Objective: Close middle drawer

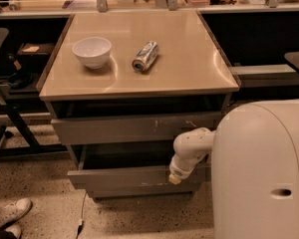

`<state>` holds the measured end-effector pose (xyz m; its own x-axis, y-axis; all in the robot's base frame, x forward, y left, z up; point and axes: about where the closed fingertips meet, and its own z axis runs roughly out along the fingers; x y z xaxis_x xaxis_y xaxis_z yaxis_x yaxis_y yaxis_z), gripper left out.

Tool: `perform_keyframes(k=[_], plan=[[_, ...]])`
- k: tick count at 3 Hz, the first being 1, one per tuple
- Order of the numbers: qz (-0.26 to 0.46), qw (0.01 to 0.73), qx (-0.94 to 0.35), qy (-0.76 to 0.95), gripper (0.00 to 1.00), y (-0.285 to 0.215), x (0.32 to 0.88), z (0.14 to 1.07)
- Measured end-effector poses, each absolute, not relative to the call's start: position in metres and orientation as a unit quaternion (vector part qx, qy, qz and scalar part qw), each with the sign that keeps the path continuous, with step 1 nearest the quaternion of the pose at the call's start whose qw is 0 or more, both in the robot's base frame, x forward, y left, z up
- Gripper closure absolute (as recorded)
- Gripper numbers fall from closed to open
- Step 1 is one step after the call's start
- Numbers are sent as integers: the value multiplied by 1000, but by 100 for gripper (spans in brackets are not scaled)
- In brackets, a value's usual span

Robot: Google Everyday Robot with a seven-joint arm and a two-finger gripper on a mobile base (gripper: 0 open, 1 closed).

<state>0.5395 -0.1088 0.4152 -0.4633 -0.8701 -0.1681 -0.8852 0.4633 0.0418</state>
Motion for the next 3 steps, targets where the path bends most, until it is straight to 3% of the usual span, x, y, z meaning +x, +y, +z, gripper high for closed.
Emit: perform_keyframes(k=[1,2,3], plan=[[62,61,-514,853,12,-109,539,415],[62,61,-514,853,0,-109,539,415],[60,63,-514,853,0,-110,538,420]])
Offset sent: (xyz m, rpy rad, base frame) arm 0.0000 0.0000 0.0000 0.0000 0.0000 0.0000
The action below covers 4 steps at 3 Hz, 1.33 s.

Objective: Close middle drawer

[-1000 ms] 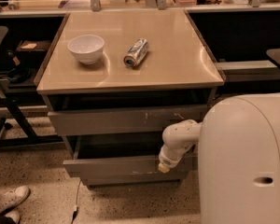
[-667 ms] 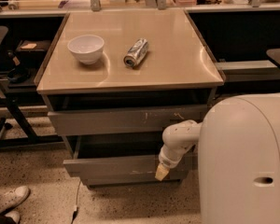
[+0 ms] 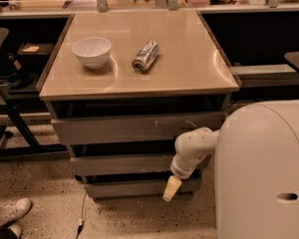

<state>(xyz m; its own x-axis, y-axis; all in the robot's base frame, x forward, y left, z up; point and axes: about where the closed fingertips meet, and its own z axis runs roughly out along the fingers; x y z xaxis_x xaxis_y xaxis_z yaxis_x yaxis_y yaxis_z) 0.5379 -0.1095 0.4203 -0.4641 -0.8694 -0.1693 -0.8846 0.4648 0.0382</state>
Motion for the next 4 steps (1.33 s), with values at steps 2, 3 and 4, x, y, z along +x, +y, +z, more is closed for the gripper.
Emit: perform_keyframes(k=[2,3,4], plan=[[15,84,-483,871,0,-107,491,494],[6,84,-452,888,0,-121,467,511],[6,84,-452,888,0,-121,467,511]])
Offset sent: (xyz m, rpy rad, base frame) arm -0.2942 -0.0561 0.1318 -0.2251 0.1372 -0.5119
